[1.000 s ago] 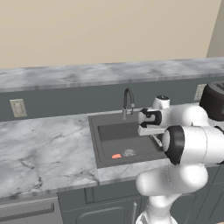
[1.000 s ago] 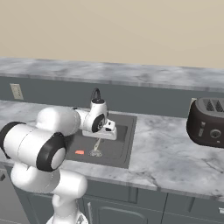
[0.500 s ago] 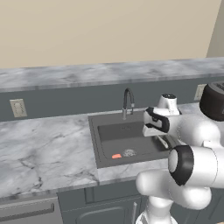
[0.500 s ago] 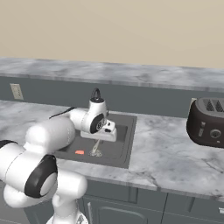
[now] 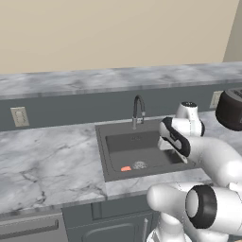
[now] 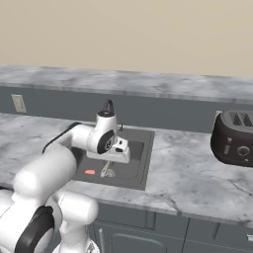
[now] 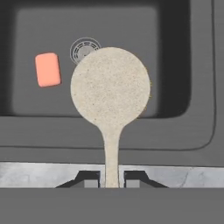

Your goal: Pick up the bar soap and dish brush from the sink, and place them back in the cabinet, and close the cabinet doors.

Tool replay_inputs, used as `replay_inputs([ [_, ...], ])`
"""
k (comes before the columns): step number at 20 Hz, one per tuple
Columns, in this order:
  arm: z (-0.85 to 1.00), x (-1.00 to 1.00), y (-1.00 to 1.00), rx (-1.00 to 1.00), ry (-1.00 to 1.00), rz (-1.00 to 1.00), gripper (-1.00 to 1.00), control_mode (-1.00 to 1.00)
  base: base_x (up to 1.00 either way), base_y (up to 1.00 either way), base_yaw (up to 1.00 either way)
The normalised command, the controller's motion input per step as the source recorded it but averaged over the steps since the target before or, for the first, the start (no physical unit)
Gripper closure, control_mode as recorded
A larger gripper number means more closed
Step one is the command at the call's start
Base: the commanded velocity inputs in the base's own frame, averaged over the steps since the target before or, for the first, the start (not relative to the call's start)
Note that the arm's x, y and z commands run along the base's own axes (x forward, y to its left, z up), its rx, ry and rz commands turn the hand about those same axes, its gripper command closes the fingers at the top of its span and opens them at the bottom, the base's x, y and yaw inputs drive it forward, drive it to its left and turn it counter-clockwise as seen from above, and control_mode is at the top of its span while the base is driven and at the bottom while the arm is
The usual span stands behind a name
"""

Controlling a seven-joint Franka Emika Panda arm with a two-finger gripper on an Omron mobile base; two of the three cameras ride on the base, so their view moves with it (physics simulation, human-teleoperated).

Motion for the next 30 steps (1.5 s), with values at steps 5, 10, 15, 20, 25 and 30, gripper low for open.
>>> replay_inputs([
  [5,0.19,-0.33,0.00,0.00,0.00,0.00,1.00,-1.00,0.00,0.00,0.00],
  [10,0.28,-0.23,0.00,0.00,0.01,0.00,1.00,-1.00,0.00,0.00,0.00],
  [15,0.26,-0.21,0.04,0.00,0.02,0.00,1.00,-1.00,0.00,0.00,0.00],
  [20,0.21,-0.19,0.11,0.00,0.04,0.00,1.00,-1.00,0.00,0.00,0.00],
  [25,0.15,-0.12,0.20,0.00,0.03,0.00,1.00,-1.00,0.00,0.00,0.00],
  [30,0.30,-0.09,0.19,0.00,0.01,0.00,1.00,-1.00,0.00,0.00,0.00],
])
